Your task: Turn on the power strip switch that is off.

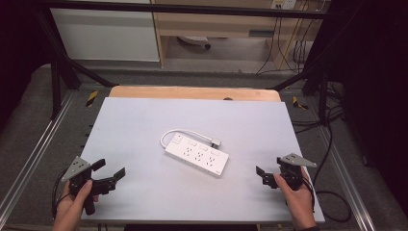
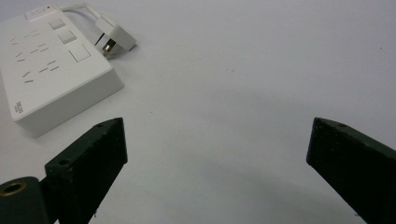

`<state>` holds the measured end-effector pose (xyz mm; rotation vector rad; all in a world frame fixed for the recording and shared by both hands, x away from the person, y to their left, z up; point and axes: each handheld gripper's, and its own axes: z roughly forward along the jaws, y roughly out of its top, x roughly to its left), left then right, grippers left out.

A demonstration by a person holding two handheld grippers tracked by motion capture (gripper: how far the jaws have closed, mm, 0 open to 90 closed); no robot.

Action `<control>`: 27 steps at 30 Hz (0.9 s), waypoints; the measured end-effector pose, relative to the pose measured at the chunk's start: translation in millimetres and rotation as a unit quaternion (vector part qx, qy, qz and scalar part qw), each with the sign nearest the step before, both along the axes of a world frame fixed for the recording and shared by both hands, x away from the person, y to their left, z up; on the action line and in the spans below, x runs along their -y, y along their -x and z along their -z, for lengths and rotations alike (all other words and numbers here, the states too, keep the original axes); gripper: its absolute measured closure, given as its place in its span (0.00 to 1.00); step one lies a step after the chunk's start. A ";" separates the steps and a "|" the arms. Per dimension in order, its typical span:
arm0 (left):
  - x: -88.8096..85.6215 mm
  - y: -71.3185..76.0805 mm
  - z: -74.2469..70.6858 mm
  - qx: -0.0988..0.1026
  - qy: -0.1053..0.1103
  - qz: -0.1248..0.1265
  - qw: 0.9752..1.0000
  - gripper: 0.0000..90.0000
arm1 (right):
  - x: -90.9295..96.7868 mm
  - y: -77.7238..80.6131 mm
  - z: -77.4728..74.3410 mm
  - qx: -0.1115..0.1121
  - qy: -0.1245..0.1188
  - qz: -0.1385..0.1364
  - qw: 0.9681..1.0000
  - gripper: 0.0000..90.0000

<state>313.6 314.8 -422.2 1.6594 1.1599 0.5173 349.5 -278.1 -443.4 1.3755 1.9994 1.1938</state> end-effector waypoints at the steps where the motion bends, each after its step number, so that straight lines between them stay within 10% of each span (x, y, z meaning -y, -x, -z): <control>1: 0.4 -0.3 0.0 -0.001 -0.002 0.000 1.000 0.09 | 0.1 -0.2 0.3 0.000 0.000 -0.001 1.000 0.06; 27: 5.2 -0.9 1.1 -0.004 -0.013 0.014 1.000 0.07 | -6.0 0.2 -13.8 0.017 -0.042 -0.036 0.998 0.05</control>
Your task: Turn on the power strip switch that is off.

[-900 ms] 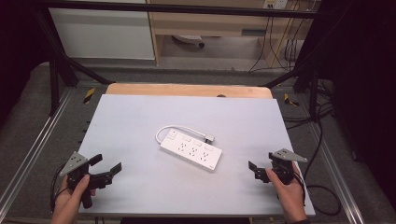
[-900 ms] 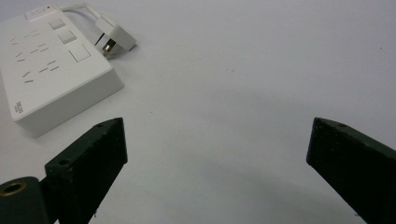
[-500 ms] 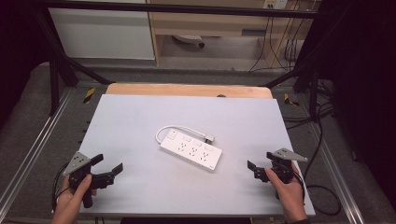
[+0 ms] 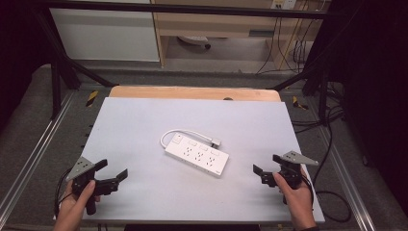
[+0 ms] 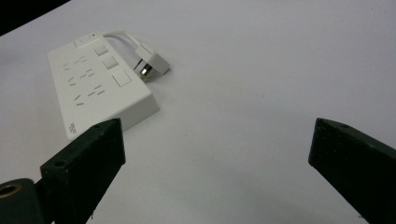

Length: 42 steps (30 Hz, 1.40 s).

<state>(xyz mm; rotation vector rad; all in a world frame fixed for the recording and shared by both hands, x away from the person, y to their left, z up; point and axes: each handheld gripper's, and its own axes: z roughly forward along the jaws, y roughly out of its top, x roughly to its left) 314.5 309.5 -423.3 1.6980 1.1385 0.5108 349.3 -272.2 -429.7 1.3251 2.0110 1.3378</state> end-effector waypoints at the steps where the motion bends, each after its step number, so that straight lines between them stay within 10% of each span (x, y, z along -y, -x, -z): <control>1: 0.0 0.0 0.0 0.000 0.000 0.000 1.000 0.07 | -0.1 0.3 -0.8 0.001 -0.003 0.001 1.000 0.05; 9: 0.7 -0.4 1.1 -0.003 0.004 0.003 1.000 0.07 | -3.0 -0.6 -8.5 0.018 -0.028 0.014 0.999 0.05; 42: 0.8 -0.4 3.6 -0.016 0.007 0.004 1.000 0.07 | -52.9 -38.0 -49.0 0.052 0.015 -0.011 0.998 0.16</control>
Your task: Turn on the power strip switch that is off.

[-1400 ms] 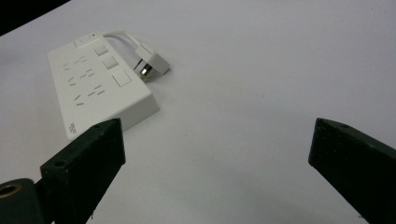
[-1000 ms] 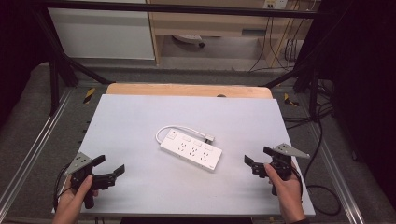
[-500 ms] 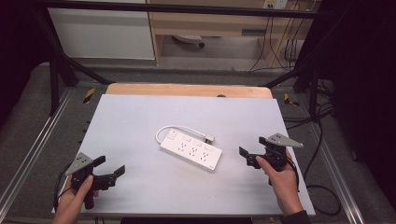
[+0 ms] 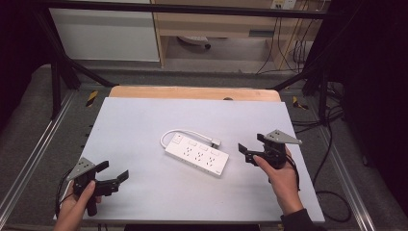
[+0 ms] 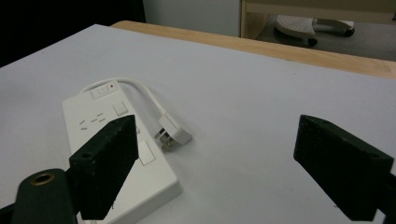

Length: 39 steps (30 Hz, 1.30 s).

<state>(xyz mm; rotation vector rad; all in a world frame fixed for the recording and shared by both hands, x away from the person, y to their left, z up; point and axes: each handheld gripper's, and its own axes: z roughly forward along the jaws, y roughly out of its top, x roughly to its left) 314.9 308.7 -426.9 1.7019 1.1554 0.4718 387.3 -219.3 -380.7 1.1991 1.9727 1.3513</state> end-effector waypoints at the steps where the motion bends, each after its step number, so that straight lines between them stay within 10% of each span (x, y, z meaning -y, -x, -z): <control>1: 0.0 -0.1 0.1 0.000 -0.001 0.001 1.000 0.07 | 0.0 0.0 0.0 0.000 0.000 0.000 1.000 0.16; 39: 2.2 -0.5 2.6 -0.006 -0.023 0.002 1.000 0.08 | -44.0 -29.0 6.3 0.023 -0.002 -0.029 0.999 0.73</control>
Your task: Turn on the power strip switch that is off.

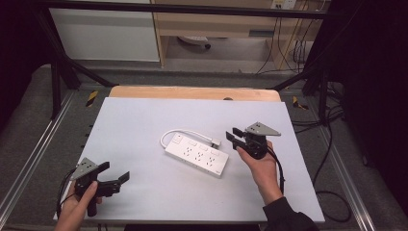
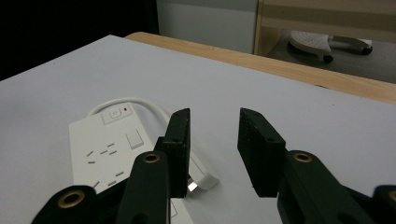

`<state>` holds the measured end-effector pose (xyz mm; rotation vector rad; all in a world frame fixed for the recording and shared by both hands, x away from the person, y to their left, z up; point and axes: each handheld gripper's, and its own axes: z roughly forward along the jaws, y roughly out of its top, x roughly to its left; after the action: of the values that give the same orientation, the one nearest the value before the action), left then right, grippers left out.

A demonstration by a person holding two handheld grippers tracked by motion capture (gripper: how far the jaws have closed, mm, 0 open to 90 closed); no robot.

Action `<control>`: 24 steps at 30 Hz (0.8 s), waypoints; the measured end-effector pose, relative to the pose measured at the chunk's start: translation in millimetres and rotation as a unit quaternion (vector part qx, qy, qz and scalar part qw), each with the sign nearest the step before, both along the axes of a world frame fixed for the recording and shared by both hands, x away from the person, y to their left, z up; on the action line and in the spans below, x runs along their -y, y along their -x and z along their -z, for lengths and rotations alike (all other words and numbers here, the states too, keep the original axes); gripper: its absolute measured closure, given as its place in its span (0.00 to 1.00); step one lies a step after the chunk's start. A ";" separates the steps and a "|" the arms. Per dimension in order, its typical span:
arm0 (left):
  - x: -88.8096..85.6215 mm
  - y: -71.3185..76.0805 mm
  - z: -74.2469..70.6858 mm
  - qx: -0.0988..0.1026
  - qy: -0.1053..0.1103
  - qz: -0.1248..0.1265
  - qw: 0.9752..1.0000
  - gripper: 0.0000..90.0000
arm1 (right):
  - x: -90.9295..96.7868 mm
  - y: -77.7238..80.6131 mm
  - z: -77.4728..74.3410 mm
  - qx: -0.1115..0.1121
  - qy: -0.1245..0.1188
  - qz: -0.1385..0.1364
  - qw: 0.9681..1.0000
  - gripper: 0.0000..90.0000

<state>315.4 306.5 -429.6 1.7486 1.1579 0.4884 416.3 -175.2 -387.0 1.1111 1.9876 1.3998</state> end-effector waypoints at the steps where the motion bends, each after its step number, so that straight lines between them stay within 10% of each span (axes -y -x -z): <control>1: 0.1 0.0 0.0 0.001 0.000 0.000 1.000 0.08 | -1.1 -0.6 0.7 0.001 0.001 -0.002 1.000 0.74; 24: 0.9 -0.1 0.2 0.001 -0.005 0.002 1.000 0.08 | -20.4 -7.6 21.8 -0.029 0.012 -0.030 0.999 0.94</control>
<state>315.5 305.6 -429.8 1.7592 1.1524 0.4944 423.9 -154.8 -408.7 1.1017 2.0887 1.3852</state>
